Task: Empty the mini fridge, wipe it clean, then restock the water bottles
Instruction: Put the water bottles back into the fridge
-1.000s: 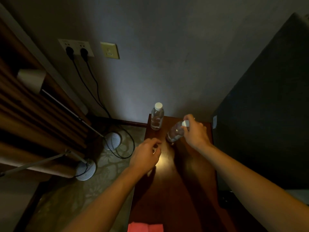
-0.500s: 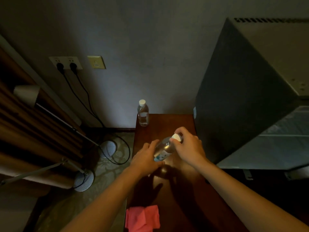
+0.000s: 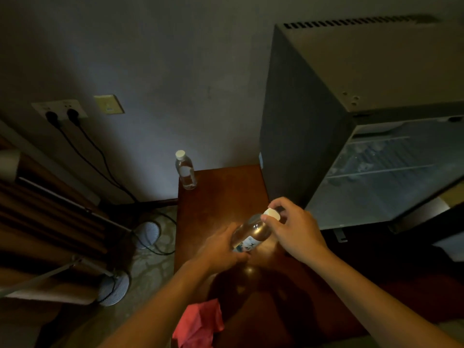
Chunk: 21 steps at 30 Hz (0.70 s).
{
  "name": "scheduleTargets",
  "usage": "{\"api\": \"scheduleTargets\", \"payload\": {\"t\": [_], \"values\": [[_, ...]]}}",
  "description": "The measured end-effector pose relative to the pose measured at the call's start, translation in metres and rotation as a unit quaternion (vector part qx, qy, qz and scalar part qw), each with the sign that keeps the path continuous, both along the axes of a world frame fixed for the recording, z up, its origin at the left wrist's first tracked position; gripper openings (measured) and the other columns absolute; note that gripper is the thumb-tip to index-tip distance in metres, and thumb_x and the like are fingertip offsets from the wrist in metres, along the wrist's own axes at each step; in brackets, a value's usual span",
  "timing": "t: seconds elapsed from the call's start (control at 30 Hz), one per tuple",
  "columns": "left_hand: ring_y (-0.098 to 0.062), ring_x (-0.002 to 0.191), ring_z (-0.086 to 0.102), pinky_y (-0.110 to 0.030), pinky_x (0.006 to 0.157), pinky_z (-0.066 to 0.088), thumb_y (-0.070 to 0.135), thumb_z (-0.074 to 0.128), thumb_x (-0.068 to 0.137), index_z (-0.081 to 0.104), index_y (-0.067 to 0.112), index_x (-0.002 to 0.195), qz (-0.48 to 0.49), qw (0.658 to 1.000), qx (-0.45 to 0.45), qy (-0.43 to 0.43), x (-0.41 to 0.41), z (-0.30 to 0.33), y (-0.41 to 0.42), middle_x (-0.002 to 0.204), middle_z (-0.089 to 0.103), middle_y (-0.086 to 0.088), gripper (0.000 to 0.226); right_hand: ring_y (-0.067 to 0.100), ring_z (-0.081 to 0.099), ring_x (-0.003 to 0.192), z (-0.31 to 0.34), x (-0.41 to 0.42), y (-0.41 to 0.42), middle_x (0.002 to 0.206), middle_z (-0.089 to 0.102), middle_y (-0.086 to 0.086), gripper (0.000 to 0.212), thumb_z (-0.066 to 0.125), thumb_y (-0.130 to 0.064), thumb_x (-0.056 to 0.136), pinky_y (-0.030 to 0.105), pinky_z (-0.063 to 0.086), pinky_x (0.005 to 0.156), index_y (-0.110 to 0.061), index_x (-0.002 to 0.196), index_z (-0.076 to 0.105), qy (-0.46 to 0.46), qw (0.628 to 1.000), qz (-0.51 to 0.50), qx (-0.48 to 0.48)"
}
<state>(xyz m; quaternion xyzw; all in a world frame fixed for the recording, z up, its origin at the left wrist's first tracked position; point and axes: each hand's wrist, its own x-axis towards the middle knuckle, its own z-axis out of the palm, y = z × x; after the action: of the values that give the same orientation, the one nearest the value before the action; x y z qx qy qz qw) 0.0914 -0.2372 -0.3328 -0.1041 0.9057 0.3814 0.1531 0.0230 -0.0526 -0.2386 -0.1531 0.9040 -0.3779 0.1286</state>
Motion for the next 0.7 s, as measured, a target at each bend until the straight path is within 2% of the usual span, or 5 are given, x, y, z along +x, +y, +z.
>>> {"api": "scheduleTargets", "payload": {"t": [0.2,0.3,0.4,0.53,0.7], "values": [[-0.007,0.102,0.051,-0.016,0.073,0.04,0.037,0.084,0.076,0.049,0.028,0.131,0.007,0.999,0.047,0.021,-0.014,0.005,0.037,0.118,0.052,0.012,0.066,0.002,0.064,0.078,-0.012,-0.004,0.048,0.087,0.068,-0.012,0.02,0.078,-0.038,0.079,0.021,0.054,0.067,-0.035,0.093,0.063,-0.035,0.991,-0.041,-0.12],[-0.003,0.096,0.056,-0.02,0.074,0.047,0.034,0.084,0.076,0.052,0.031,0.124,0.012,0.997,0.072,0.035,-0.024,0.011,0.057,0.11,0.055,0.014,0.057,0.009,0.068,0.088,-0.019,-0.015,0.071,0.098,0.07,-0.008,0.038,0.084,-0.028,0.074,0.036,0.059,0.08,-0.033,0.106,0.064,-0.121,0.975,-0.022,-0.184],[-0.002,0.094,0.063,-0.031,0.081,0.057,0.038,0.084,0.074,0.055,0.037,0.119,0.018,0.994,0.1,0.042,-0.034,0.016,0.077,0.108,0.061,0.017,0.053,0.01,0.07,0.095,-0.028,-0.025,0.086,0.104,0.071,-0.003,0.054,0.087,-0.017,0.07,0.032,0.057,0.085,-0.034,0.113,0.058,-0.165,0.963,-0.014,-0.211],[-0.003,0.091,0.066,-0.035,0.08,0.06,0.045,0.084,0.069,0.054,0.046,0.118,0.006,0.993,0.109,0.043,-0.046,0.021,0.1,0.109,0.064,0.018,0.057,0.015,0.069,0.101,-0.036,-0.033,0.103,0.106,0.073,0.002,0.046,0.082,-0.008,0.074,0.035,0.054,0.091,-0.023,0.113,0.061,-0.199,0.946,-0.029,-0.255],[-0.003,0.104,0.06,-0.036,0.086,0.058,0.048,0.08,0.074,0.049,0.047,0.126,-0.002,0.997,0.057,0.053,-0.055,0.021,0.117,0.119,0.058,0.019,0.06,0.019,0.069,0.102,-0.046,-0.043,0.123,0.106,0.073,0.005,0.043,0.078,-0.004,0.077,0.044,0.053,0.095,-0.016,0.115,0.061,-0.219,0.928,-0.059,-0.295]]}}
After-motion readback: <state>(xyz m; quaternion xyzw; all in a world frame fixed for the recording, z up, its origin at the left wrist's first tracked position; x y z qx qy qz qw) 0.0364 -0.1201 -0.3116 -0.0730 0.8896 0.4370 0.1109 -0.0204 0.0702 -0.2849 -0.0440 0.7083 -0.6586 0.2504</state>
